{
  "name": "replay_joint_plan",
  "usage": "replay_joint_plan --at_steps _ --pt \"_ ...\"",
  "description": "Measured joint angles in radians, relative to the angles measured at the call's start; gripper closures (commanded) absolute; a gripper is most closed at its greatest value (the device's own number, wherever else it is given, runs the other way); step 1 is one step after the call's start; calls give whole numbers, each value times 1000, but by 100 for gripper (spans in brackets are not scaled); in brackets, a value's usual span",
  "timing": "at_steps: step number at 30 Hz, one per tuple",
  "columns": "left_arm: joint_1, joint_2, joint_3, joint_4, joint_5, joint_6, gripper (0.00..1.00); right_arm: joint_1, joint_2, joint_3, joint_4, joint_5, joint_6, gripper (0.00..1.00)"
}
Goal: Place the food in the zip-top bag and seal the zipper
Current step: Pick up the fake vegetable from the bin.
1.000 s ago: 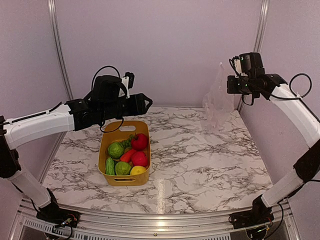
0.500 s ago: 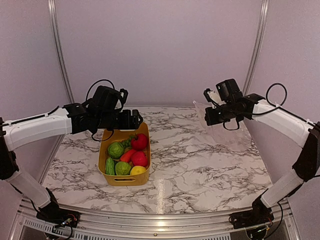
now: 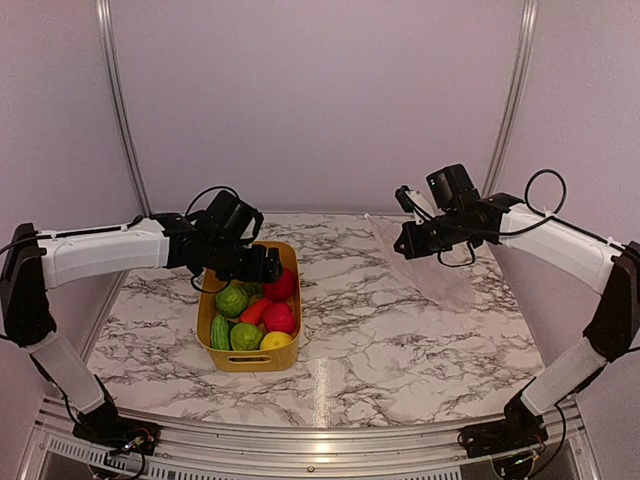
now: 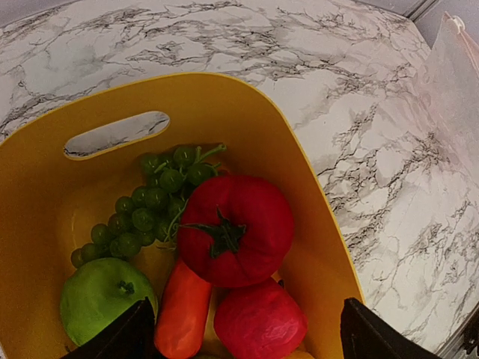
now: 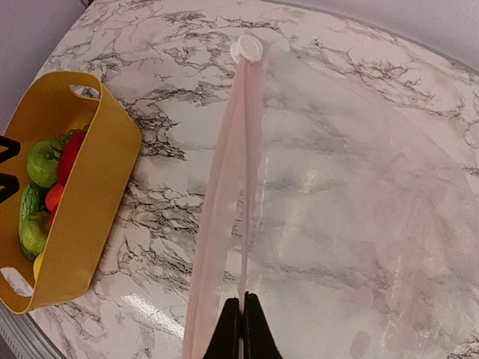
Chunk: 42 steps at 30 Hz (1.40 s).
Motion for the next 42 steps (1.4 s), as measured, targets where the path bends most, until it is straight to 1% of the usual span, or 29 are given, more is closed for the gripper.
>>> replay_joint_plan --at_steps 9,16,23,28,36,40,42 --pt "44 106 17 -20 70 4 9 0 0 0 14 -51 8 100" --pt "82 180 60 -16 147 8 11 1 0 0 14 -61 6 100" --pt "113 245 95 7 254 6 18 3 0 0 14 -62 8 100" --pt "115 266 103 20 293 2 20 3 0 0 14 -62 12 100" --pt "119 274 103 29 327 -8 37 3 0 -9 15 -65 25 100" --pt "119 274 105 26 317 -9 41 3 0 -9 15 -69 31 100" --pt "119 272 105 24 312 -5 42 3 0 -9 15 -71 31 100"
